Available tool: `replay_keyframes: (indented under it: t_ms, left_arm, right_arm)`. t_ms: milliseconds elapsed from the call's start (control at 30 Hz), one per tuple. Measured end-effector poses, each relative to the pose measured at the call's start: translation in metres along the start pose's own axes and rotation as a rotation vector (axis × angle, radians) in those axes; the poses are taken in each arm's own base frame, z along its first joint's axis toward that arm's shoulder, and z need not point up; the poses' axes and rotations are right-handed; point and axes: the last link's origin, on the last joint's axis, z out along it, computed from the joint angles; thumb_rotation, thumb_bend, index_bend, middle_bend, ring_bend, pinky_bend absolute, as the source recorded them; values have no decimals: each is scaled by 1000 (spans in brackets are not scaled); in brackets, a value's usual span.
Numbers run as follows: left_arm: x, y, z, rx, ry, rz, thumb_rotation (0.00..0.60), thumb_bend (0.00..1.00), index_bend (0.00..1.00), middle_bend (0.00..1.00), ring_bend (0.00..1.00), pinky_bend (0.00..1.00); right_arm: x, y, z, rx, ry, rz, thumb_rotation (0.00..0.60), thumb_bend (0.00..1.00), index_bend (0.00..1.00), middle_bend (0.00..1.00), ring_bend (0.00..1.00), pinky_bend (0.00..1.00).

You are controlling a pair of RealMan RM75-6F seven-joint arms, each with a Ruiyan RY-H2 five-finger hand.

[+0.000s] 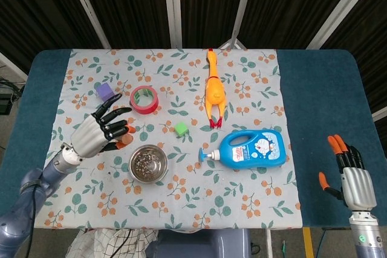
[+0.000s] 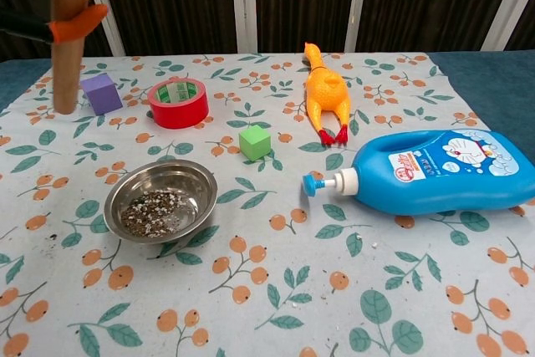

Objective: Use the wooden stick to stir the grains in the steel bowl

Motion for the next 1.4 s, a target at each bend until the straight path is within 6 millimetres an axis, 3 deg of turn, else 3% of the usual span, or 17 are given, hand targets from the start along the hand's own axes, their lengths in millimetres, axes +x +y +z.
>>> replay_keyframes:
  t_ms: [333, 833, 1400]
  left_arm:
    - [17, 4, -66, 58, -171, 74, 600, 1000, 532, 794, 297, 0]
    - [17, -8, -129, 46, -549, 178, 600, 1000, 532, 795, 301, 0]
    - [0, -14, -154, 115, -714, 233, 600, 1000, 506, 746, 300, 0]
  right_arm:
    - [2, 1, -2, -15, 7, 6, 600, 449, 0, 0, 0, 0]
    - [0, 1, -1, -24, 1, 5, 600, 448, 0, 0, 0, 0]
    - [1, 1, -1, -33, 1, 10, 600, 448, 0, 0, 0, 0]
